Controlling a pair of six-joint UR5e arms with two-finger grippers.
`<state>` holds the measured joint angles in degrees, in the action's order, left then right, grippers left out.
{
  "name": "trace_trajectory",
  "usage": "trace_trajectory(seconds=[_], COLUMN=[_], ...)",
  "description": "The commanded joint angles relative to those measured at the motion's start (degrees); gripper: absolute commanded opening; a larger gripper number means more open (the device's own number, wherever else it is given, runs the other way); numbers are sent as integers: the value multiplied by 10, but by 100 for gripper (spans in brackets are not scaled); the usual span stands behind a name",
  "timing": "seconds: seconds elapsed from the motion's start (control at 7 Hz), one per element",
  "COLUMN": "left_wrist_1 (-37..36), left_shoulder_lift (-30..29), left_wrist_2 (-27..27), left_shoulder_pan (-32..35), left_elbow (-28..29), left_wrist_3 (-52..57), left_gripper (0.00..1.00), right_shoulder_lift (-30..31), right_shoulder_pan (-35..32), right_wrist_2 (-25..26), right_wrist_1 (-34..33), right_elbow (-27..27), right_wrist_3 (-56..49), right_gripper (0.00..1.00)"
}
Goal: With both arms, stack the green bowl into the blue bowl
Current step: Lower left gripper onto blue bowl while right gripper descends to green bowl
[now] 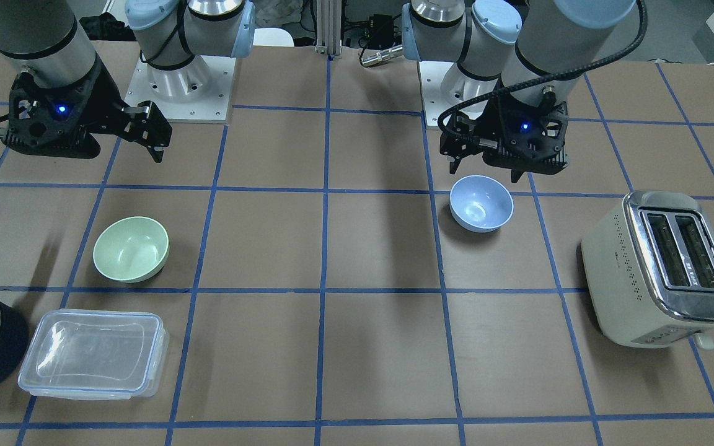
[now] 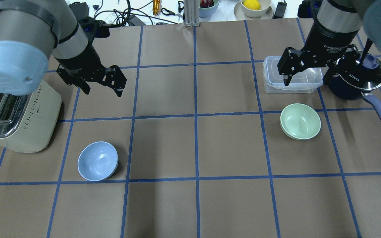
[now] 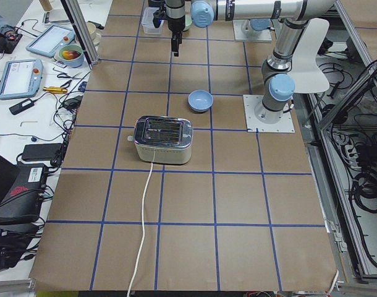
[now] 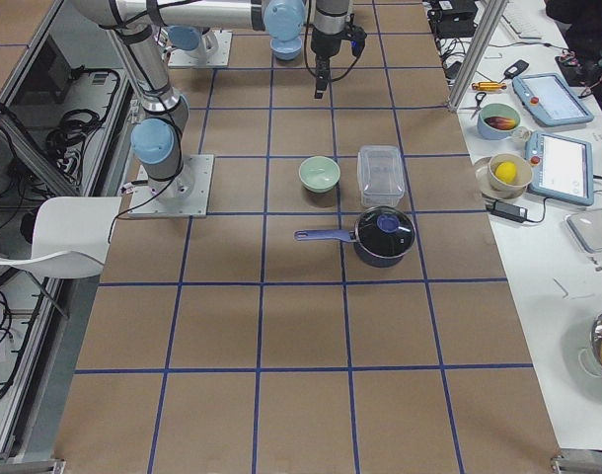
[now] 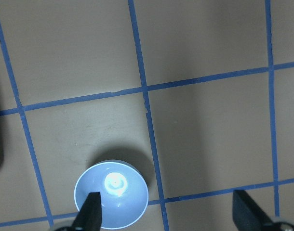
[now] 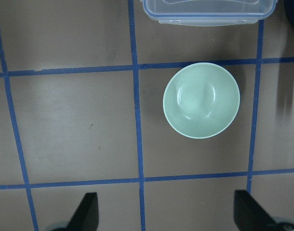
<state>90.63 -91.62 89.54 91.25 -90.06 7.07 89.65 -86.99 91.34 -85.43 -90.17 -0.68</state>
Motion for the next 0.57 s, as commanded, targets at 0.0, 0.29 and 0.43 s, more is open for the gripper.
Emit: trace_trajectory(seconds=[0.0,0.29,0.43], left_wrist_1=[31,27,25], left_shoulder_lift=[13,7,7], left_wrist_2=[5,6,5], left_shoulder_pan=[2,-3,-3], left_elbow=[4,-8,-26], left_wrist_3=[-1,0,0], left_gripper=[96,97,96], right_shoulder_lift=[2,2,2], right_shoulder_pan=[1,1,1], right_wrist_2=[1,1,-1], right_wrist_1=[0,0,0], right_elbow=[1,1,0], right_wrist_3=[-1,0,2], right_gripper=[100,100,100])
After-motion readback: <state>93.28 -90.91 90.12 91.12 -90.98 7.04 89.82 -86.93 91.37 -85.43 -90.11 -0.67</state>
